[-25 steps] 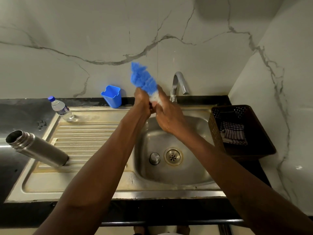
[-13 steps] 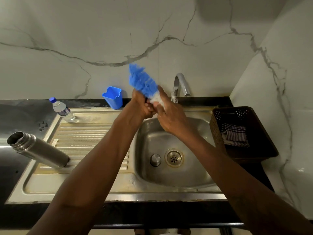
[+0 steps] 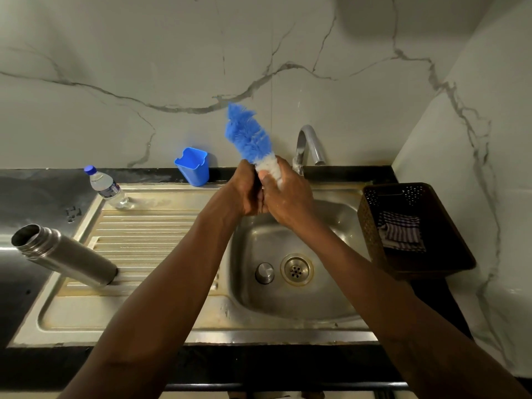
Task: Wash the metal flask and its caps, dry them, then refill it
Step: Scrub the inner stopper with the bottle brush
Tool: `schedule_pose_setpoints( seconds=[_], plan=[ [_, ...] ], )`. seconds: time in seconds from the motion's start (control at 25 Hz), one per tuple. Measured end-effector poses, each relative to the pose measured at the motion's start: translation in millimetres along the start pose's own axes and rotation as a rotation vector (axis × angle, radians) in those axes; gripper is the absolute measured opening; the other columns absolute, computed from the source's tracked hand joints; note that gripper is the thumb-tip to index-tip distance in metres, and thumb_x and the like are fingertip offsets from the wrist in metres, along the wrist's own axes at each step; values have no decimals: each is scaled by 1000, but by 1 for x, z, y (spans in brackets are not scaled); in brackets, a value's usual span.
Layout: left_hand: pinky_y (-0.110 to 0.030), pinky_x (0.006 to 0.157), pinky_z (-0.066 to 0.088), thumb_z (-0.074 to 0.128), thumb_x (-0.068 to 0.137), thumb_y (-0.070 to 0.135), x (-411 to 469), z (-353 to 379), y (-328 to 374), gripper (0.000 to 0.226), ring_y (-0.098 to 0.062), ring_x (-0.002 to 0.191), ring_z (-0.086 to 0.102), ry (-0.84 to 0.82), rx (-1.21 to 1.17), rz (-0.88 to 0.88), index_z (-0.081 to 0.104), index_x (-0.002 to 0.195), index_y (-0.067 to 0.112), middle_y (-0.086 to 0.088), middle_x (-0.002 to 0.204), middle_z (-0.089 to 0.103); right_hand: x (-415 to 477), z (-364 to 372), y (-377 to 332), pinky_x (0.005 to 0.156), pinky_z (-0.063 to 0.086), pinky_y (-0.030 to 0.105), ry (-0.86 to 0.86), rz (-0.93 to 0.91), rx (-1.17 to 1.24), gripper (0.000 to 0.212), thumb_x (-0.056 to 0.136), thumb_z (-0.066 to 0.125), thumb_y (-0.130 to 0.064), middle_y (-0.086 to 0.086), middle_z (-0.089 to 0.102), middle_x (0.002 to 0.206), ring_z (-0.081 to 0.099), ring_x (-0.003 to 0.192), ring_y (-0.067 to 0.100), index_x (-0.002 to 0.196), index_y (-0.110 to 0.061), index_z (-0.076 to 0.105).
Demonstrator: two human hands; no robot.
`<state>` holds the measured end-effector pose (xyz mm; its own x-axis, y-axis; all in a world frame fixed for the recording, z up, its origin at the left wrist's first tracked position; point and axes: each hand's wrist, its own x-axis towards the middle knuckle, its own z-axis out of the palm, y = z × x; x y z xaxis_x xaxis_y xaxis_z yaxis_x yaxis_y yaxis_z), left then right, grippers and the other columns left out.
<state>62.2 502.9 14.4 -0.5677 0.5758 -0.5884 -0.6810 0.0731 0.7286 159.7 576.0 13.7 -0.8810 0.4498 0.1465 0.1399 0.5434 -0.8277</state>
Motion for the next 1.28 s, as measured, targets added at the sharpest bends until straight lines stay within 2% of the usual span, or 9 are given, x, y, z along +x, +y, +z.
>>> schedule_pose_setpoints(
  seconds=[0.16, 0.32, 0.48, 0.56, 0.68, 0.92, 1.08, 1.16, 1.28],
  plan=[
    [-47, 100, 57, 46, 102, 40, -3, 7, 1, 50, -28, 109, 69, -12, -260, 116, 66, 136, 9, -13, 112, 72, 22, -11, 1, 93, 53, 45, 65, 148, 24, 36, 103, 49, -44, 1, 68, 108, 65, 103, 25, 128, -19, 58],
    [-31, 67, 59, 43, 108, 26, -3, 25, -2, 28, -20, 83, 71, 223, -177, 302, 65, 112, 10, -4, 80, 72, 21, -13, -10, 97, 54, 46, -43, 144, -38, 46, 106, 42, -48, 0, 65, 117, 66, 109, 25, 146, -25, 44],
    [-29, 59, 53, 47, 109, 38, 6, 24, -4, 30, -16, 68, 67, 422, -4, 428, 62, 93, 18, -1, 75, 67, 15, -16, -17, 99, 54, 47, -119, 16, -118, 57, 109, 35, -46, 7, 64, 135, 67, 111, 28, 161, -37, 17],
    [-23, 44, 40, 40, 110, 40, 2, 14, 4, 40, -12, 51, 52, 292, -123, 384, 57, 82, 17, 2, 62, 58, 5, -22, -6, 99, 51, 46, -142, -18, -124, 57, 109, 36, -44, 8, 64, 134, 64, 114, 29, 162, -36, 16],
    [-17, 35, 20, 26, 111, 46, -6, 8, 13, 52, -7, 39, 29, 154, -17, 299, 47, 72, 18, 3, 55, 45, -14, -27, 2, 104, 48, 47, -120, 4, -105, 56, 108, 39, -42, 8, 60, 140, 60, 122, 29, 161, -39, 19],
    [-16, 32, 21, 26, 110, 46, -12, 19, 9, 50, -7, 35, 26, 108, -64, 221, 48, 76, 17, 2, 54, 42, 13, -30, -17, 98, 52, 51, -108, -7, -154, 58, 108, 37, -43, 12, 67, 125, 67, 107, 30, 162, -35, 17],
    [-14, 31, 17, 30, 108, 53, -10, -2, 11, 56, -5, 33, 27, 40, -51, 71, 49, 69, 18, 1, 55, 42, -19, -31, -1, 90, 48, 33, -138, -29, -88, 53, 108, 41, -39, -5, 67, 120, 65, 104, 12, 160, -38, 26],
    [-13, 33, 14, 32, 108, 45, -8, -6, 4, 52, -4, 32, 27, -21, -49, -10, 50, 67, 17, 2, 54, 40, -10, -32, -9, 75, 47, 16, -141, -6, -23, 51, 108, 42, -37, -17, 65, 99, 63, 81, -11, 158, -39, 30],
    [-12, 40, 11, 31, 105, 36, -8, -11, 9, 53, -3, 33, 28, -61, -29, -83, 54, 62, 16, 2, 52, 40, 5, -30, -16, 58, 42, 8, -122, 29, 50, 40, 107, 46, -38, -17, 61, 86, 61, 61, -10, 147, -31, 47]
  ],
)
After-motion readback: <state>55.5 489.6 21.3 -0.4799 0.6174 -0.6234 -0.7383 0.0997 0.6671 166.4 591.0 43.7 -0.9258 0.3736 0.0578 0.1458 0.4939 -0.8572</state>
